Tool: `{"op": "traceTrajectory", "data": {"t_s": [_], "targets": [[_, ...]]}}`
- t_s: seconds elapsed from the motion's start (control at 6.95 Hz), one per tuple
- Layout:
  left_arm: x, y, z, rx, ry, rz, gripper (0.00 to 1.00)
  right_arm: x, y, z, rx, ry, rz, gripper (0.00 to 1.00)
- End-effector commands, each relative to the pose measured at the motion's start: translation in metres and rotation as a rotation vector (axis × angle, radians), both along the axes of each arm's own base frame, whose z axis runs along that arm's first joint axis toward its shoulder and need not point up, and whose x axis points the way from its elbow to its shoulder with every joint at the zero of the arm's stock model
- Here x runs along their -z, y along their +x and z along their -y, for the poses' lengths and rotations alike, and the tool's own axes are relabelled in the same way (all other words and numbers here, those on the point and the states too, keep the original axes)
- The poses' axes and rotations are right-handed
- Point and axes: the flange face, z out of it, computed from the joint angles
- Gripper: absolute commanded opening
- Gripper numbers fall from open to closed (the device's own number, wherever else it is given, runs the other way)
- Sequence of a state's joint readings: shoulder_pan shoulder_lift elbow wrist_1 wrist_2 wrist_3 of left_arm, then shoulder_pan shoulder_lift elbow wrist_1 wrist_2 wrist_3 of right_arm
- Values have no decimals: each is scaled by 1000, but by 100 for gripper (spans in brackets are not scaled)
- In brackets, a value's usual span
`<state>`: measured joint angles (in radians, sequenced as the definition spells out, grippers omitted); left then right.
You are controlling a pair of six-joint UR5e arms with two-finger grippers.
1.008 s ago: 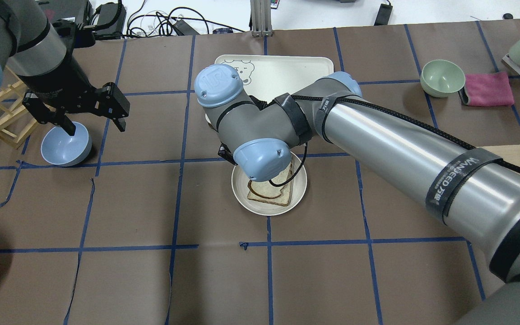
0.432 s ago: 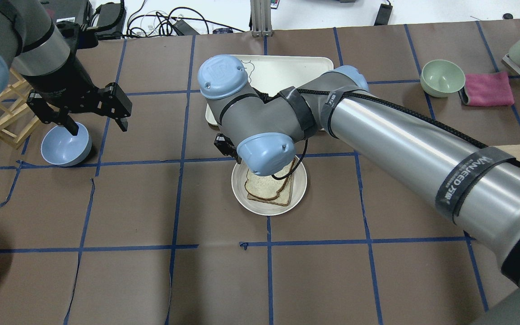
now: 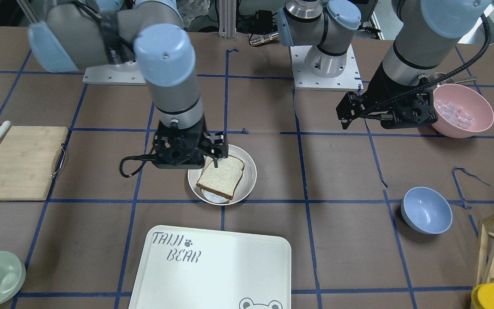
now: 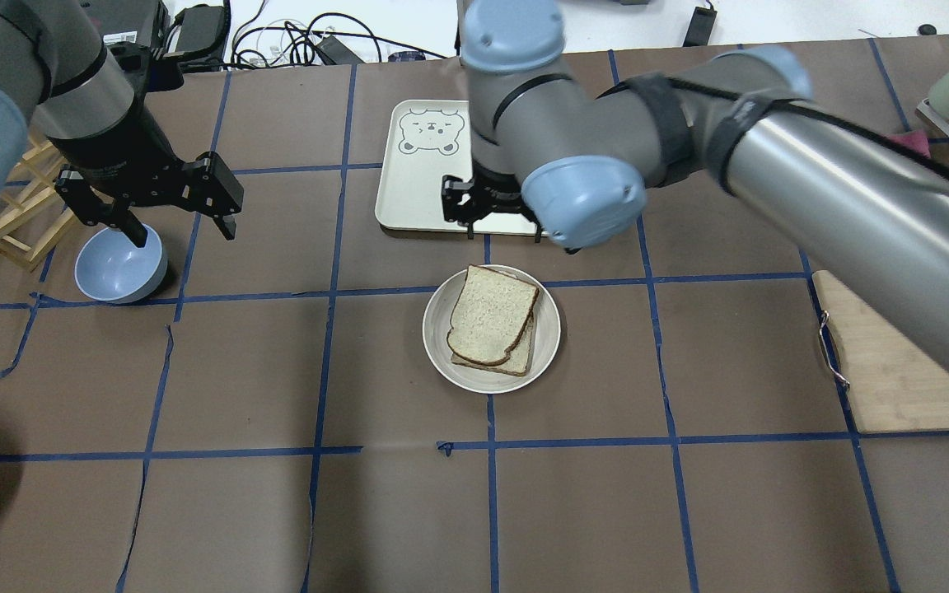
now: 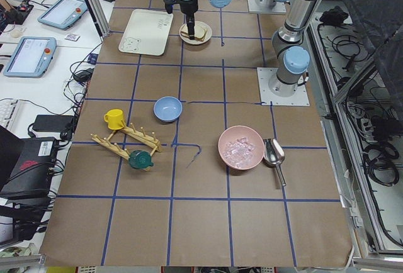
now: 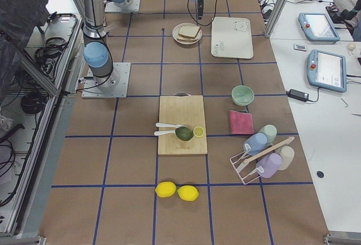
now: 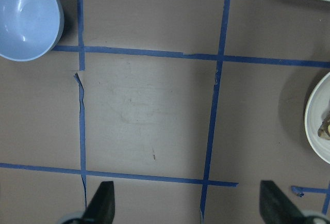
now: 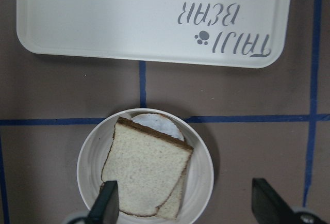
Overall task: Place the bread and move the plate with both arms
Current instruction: 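Raise the right gripper away while the left arm reaches toward the plate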
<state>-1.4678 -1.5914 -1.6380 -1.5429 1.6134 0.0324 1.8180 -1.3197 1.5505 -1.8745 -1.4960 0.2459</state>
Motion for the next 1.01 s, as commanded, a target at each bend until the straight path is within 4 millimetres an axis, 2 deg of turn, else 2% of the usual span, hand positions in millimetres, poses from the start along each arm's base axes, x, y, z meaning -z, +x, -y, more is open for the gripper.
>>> {"op": "traceTrajectory", "data": {"t_s": [0.0, 0.14, 0.29, 0.43, 0.58, 0.86], "targets": [[18, -12, 6, 7, -14, -11, 100, -66, -56, -17, -161, -37, 9, 100], [38, -39, 2, 63, 4, -16, 100, -65, -65, -16, -183, -39, -3, 100], [67, -73, 8, 132, -54, -19, 100, -74, -70, -17, -211, -53, -1, 100], [99, -104, 5, 192, -86, -27, 95, -85, -79, -32, -198, -26, -14, 100], [129, -126, 1, 220, -86, -98, 92, -86, -83, -35, -194, -17, -37, 100], [174, -140, 5, 243, -42, -137, 79, -86, -87, -34, -189, -19, -78, 100]]}}
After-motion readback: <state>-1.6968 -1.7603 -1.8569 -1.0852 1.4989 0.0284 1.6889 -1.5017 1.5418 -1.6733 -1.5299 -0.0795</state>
